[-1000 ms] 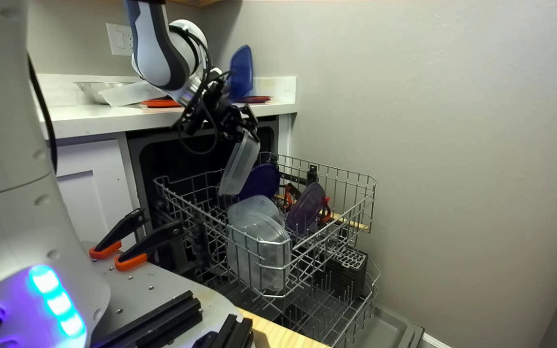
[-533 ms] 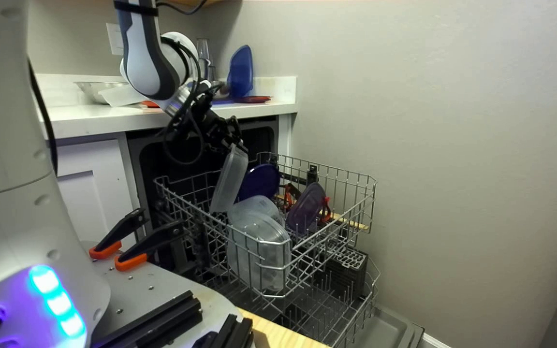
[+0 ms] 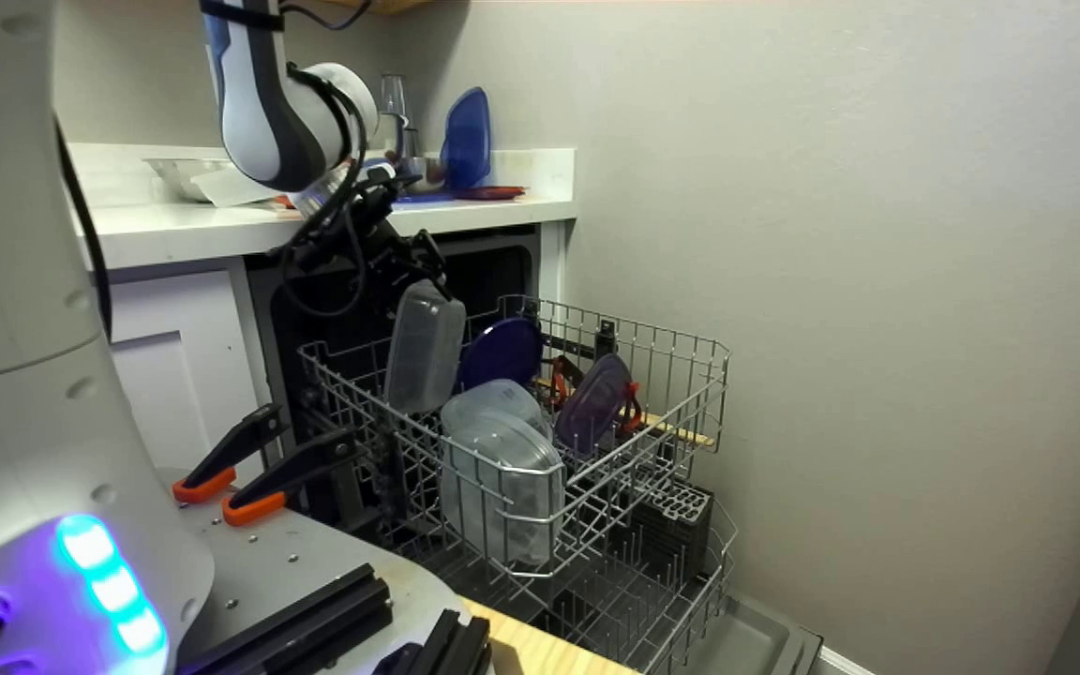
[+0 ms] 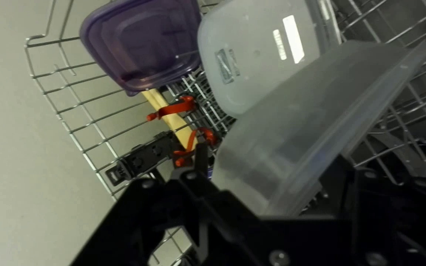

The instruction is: Put the bowl in the dishwasher

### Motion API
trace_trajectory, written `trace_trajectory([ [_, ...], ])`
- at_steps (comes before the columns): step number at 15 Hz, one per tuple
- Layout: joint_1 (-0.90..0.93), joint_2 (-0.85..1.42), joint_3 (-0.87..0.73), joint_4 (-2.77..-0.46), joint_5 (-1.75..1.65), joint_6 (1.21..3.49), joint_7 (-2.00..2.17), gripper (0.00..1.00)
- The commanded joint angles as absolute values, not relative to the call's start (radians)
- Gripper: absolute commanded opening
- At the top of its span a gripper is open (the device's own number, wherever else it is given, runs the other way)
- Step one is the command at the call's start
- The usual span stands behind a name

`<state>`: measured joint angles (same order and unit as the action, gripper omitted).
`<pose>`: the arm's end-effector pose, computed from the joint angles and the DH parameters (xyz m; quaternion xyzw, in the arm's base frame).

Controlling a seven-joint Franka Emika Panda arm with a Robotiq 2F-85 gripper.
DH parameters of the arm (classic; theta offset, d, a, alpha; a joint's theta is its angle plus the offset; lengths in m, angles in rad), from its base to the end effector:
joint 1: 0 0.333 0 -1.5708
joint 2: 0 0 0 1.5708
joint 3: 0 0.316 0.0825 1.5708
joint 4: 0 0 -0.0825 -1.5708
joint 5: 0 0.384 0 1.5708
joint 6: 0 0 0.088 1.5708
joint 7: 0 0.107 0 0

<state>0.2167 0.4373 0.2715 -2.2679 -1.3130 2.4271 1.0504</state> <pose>0.4449 0.2415 0.1532 0.9176 0.2606 0.1450 0.2628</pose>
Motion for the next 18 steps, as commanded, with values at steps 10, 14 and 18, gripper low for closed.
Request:
trace_trajectory([
  [10,0.103,0.379,0.307,-2.367,-0.484,2.71,0.265,1.0],
  [14,0.176,0.315,0.221,-2.37,-0.378,2.626,0.192,1.0],
  [18,0.251,0.293,0.11,-2.368,-0.452,2.639,0.254,1.0],
])
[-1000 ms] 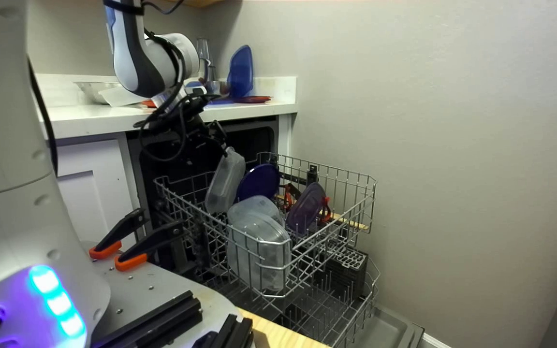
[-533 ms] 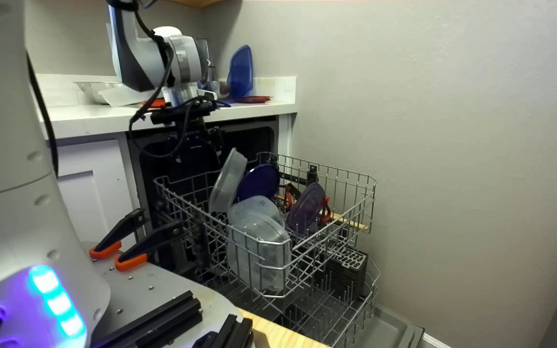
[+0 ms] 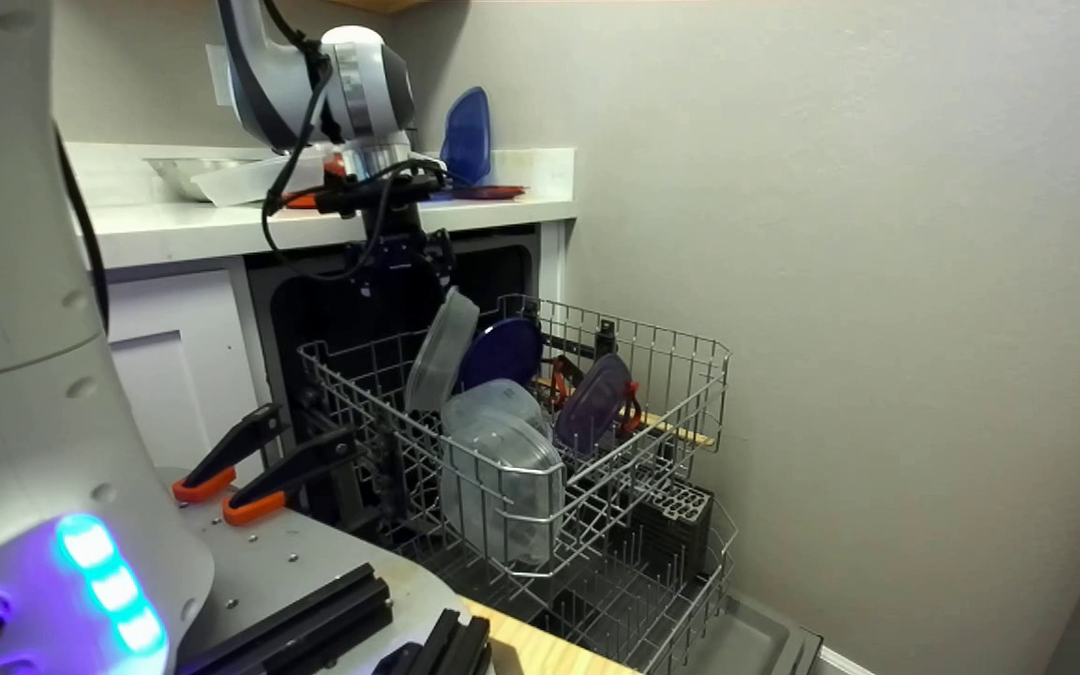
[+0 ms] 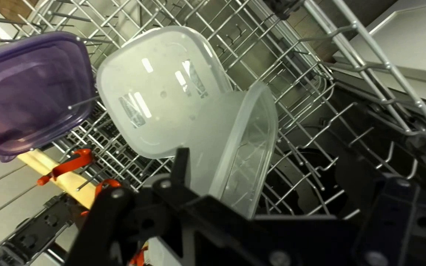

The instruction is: Put the bowl in the dishwasher

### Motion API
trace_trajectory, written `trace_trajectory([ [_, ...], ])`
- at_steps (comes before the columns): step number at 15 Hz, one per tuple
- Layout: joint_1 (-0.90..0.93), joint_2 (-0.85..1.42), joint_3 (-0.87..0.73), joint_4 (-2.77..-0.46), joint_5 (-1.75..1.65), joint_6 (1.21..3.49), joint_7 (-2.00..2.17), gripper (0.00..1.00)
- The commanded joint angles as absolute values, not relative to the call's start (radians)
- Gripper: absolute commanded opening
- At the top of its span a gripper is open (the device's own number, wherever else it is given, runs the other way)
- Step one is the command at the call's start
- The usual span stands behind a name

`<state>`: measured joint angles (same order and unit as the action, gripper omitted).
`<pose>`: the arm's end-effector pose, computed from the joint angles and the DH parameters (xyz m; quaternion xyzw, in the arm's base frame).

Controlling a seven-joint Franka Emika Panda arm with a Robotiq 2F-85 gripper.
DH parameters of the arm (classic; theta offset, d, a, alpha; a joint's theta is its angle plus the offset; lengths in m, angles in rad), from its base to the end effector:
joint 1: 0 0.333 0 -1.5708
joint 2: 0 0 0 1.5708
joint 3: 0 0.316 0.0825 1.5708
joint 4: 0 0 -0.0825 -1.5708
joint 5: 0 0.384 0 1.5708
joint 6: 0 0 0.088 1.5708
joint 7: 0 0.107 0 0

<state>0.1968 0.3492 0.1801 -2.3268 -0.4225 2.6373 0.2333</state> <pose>0.4733 0.2022 0.1879 0.9657 0.2504 0.0099 0.0683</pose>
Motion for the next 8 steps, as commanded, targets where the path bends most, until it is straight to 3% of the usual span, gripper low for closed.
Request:
trace_trajectory([
  [1,0.264,0.294,0.086,-2.368,-0.469,2.654,0.268,1.0],
  [8,0.153,0.319,0.086,-2.382,-0.282,2.853,0.118,1.0],
])
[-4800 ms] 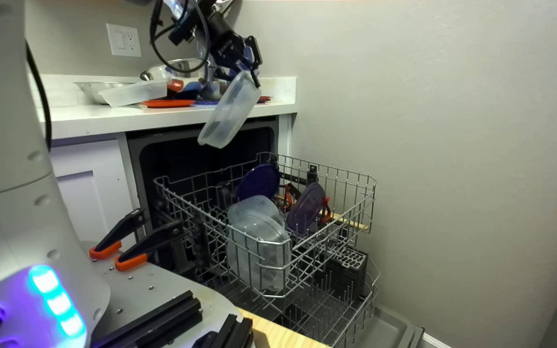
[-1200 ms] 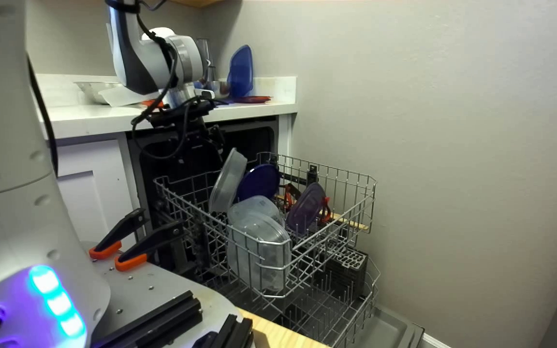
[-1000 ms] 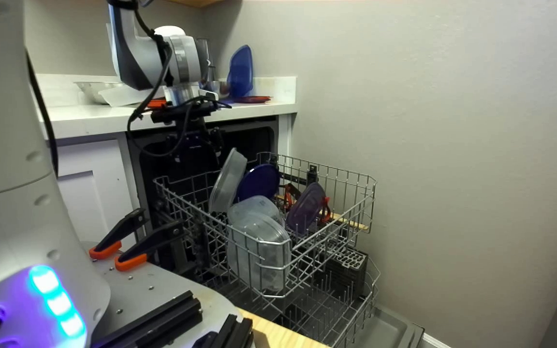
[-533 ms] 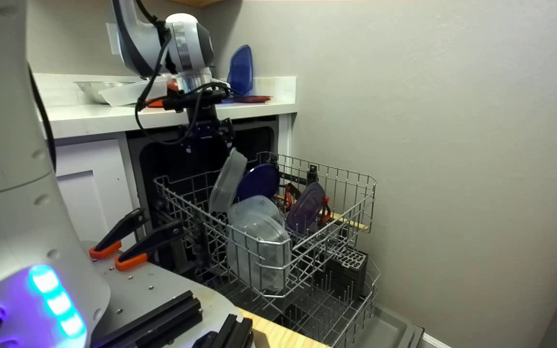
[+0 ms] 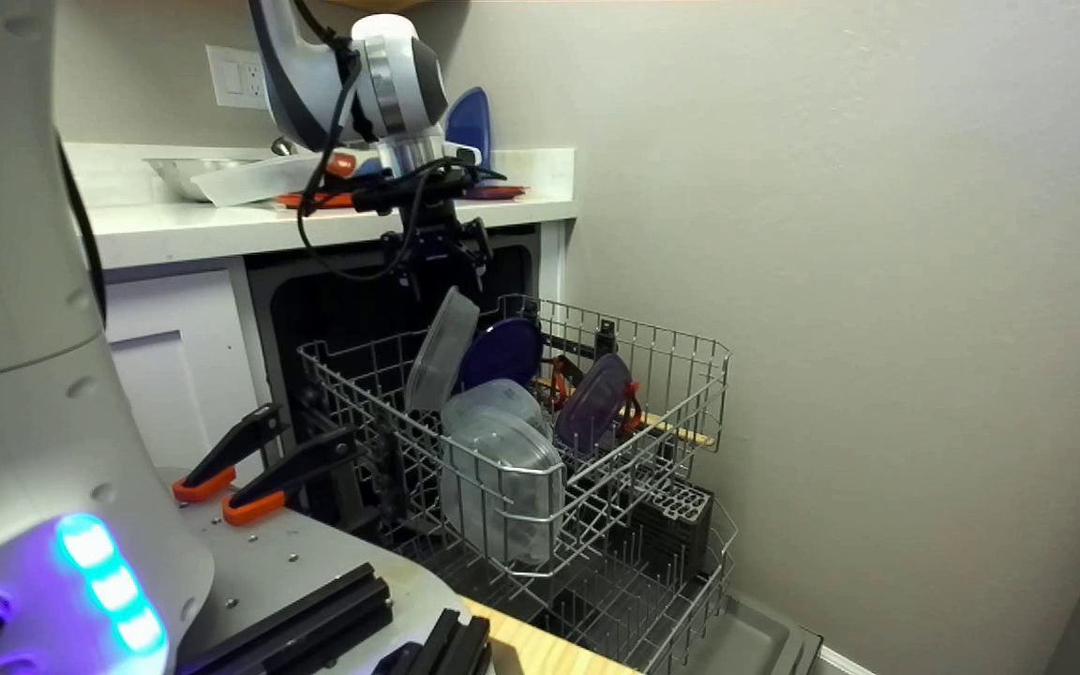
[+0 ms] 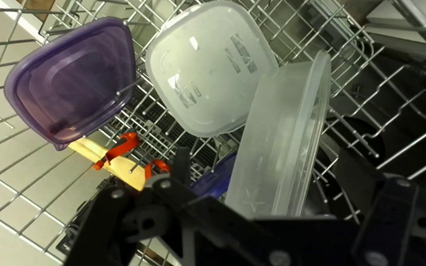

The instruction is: Put the bowl in the dishwasher

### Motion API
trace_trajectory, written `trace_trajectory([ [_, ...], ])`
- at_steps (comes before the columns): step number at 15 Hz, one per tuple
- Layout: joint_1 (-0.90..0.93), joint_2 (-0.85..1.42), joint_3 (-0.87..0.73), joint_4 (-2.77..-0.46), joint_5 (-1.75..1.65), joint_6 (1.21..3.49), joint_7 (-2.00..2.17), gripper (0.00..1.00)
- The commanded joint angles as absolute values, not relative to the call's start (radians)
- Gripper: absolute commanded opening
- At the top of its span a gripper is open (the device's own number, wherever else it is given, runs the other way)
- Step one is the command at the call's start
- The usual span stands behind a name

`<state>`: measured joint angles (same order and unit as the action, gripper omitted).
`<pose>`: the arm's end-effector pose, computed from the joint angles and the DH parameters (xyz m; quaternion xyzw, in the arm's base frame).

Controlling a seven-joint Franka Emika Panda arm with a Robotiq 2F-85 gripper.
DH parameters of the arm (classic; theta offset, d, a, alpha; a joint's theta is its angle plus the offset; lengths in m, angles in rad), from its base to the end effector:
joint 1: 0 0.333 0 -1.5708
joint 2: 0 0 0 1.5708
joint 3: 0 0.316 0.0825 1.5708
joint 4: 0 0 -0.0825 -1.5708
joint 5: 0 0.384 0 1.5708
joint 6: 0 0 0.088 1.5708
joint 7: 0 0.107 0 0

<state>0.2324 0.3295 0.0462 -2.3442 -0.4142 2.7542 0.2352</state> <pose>0.4956 0.1597 0.1991 0.9744 0.2068 0.0593 0.0651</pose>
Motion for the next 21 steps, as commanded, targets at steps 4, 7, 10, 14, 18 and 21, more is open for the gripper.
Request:
trace_trajectory([
  [4,0.019,0.363,0.204,-2.364,-0.046,2.943,-0.087,1.0],
  [7,-0.016,0.413,0.239,-2.334,0.012,2.958,-0.147,1.0],
  [10,0.045,0.448,0.165,-2.309,-0.043,2.958,-0.093,1.0],
  [14,0.179,0.436,0.0,-2.308,-0.139,2.979,-0.004,1.0],
  [18,0.262,0.46,-0.088,-2.297,-0.192,2.978,0.059,1.0],
  [21,0.295,0.495,-0.107,-2.288,-0.203,2.98,0.082,1.0],
])
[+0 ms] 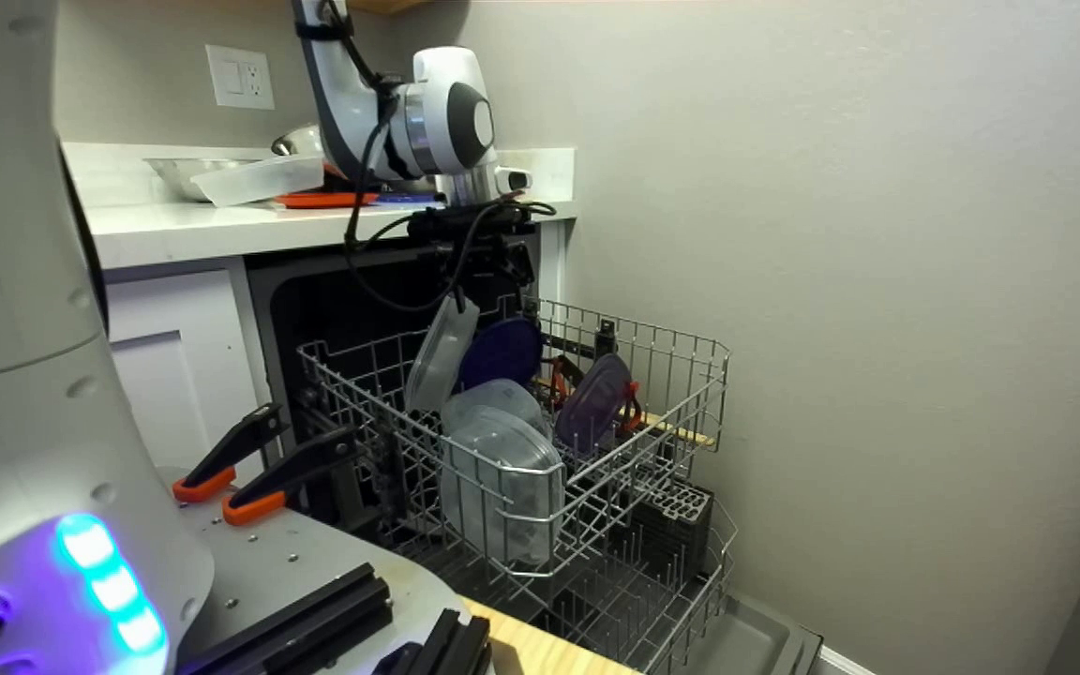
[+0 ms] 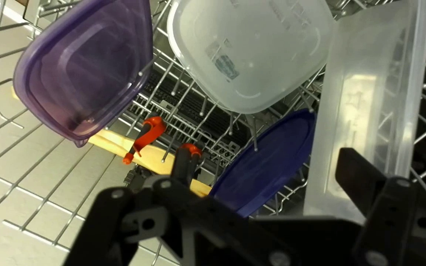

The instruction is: Put the bowl in the dishwasher

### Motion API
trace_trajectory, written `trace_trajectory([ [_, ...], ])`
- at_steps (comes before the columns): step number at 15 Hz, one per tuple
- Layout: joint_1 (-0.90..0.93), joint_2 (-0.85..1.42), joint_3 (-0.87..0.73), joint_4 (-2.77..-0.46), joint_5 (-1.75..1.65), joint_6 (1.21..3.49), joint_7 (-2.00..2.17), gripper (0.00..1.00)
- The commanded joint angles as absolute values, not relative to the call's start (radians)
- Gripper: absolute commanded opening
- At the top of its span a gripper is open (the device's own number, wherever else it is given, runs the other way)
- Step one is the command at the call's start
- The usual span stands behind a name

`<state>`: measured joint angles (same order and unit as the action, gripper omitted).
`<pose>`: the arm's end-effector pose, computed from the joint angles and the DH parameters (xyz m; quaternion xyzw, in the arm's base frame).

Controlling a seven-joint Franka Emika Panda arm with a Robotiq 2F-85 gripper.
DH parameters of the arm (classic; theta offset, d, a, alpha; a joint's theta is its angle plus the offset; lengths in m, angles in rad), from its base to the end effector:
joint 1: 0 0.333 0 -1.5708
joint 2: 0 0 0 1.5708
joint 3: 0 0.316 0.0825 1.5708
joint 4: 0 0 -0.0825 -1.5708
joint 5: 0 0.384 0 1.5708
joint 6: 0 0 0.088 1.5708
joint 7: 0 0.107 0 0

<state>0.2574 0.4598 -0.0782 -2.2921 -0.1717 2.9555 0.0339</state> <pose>0.5329 0.1068 0.1687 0.9812 0.1596 0.1044 0.0302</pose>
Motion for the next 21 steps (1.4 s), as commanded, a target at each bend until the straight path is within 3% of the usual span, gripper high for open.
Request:
trace_trajectory([
  [1,0.311,0.507,-0.116,-2.284,-0.205,2.984,0.092,1.0],
  [6,0.383,0.544,-0.145,-2.275,-0.225,2.988,0.119,1.0],
  [16,-0.303,0.574,0.63,-2.27,0.262,2.822,-0.532,1.0],
  [21,-0.405,0.551,0.664,-2.267,0.3,2.675,-0.59,1.0],
])
